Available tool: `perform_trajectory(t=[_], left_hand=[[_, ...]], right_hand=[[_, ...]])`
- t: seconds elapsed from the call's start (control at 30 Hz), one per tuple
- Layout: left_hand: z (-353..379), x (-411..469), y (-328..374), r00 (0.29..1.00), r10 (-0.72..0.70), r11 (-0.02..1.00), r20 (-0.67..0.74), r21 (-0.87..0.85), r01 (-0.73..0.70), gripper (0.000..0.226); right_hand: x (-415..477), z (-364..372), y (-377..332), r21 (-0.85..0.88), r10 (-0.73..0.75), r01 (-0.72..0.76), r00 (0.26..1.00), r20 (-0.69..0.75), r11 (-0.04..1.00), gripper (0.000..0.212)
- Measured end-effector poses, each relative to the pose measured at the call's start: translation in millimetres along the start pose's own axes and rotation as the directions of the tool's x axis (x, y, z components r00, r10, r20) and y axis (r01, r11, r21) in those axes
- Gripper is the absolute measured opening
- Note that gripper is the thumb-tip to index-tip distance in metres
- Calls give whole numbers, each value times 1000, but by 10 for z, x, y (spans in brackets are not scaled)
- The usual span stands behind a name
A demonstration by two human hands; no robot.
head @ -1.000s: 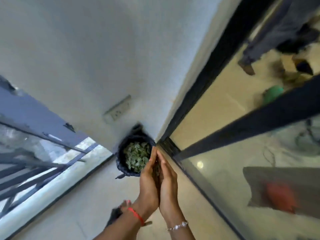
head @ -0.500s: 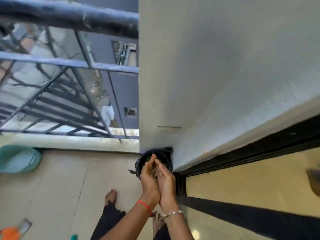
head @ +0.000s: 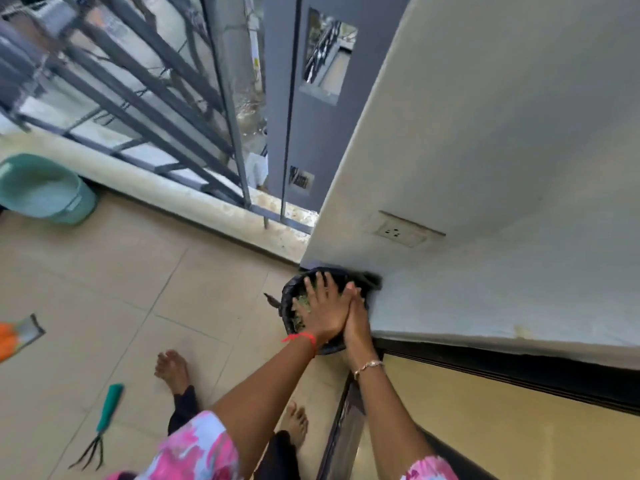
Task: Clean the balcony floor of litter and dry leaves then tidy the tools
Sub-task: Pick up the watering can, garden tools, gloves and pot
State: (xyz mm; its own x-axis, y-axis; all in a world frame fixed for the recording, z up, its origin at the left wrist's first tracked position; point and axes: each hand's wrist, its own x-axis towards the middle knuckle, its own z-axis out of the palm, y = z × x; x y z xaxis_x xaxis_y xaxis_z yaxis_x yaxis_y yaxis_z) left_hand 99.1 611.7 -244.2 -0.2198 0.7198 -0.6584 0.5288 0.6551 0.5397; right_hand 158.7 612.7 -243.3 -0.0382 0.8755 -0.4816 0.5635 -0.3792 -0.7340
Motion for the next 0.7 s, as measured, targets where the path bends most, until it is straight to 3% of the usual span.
perform_trajectory(t=[0.07, 0.17, 0.2, 0.27, 0.3, 0.33, 0.4, 0.43, 0.6, 0.7], left_hand=[[-124, -23, -8, 997, 69, 992, -46, 105, -64, 59], [-428, -265, -37, 971, 201, 951, -129, 262, -163, 37], [-562, -406, -34, 964, 233, 930, -130, 318, -182, 31], [-855, -696, -24, 954, 284, 889, -99, 399, -224, 30], [-1016, -844, -32, 946, 311, 872, -89, 423, -247, 42], [-1169, -1003, -39, 948, 310, 871, -75, 423, -252, 54], [-1523, -1462, -102, 949, 303, 868, -88, 437, -236, 59], [-1751, -1717, -148, 944, 308, 851, -116, 477, -218, 55], [-2557, -2867, -753, 867, 240, 883, -436, 470, -8, 43], [-2828, -3454, -1251, 736, 208, 911, -644, 401, 93, 36]], right_hand=[[26, -100, -22, -47, 44, -44, 999, -2, 998, 44], [-121, -296, -203, -234, 4, -8, 1000, -20, 972, 20], [-205, -350, -313, -298, -38, 22, 998, -47, 954, 34], [-393, -461, -587, -450, -111, 110, 994, 25, 886, 39], [-515, -495, -756, -528, -140, 178, 984, 112, 831, 24], [-598, -501, -885, -558, -184, 284, 956, 229, 780, 8], [-870, -539, -1273, -547, -212, 462, 863, 458, 699, 46], [-1015, -560, -1522, -509, -252, 537, 813, 525, 673, 52], [-1537, -638, -2403, -361, -410, 789, 580, 703, 498, 35], [-1727, -647, -2793, -313, -438, 837, 512, 739, 449, 25]])
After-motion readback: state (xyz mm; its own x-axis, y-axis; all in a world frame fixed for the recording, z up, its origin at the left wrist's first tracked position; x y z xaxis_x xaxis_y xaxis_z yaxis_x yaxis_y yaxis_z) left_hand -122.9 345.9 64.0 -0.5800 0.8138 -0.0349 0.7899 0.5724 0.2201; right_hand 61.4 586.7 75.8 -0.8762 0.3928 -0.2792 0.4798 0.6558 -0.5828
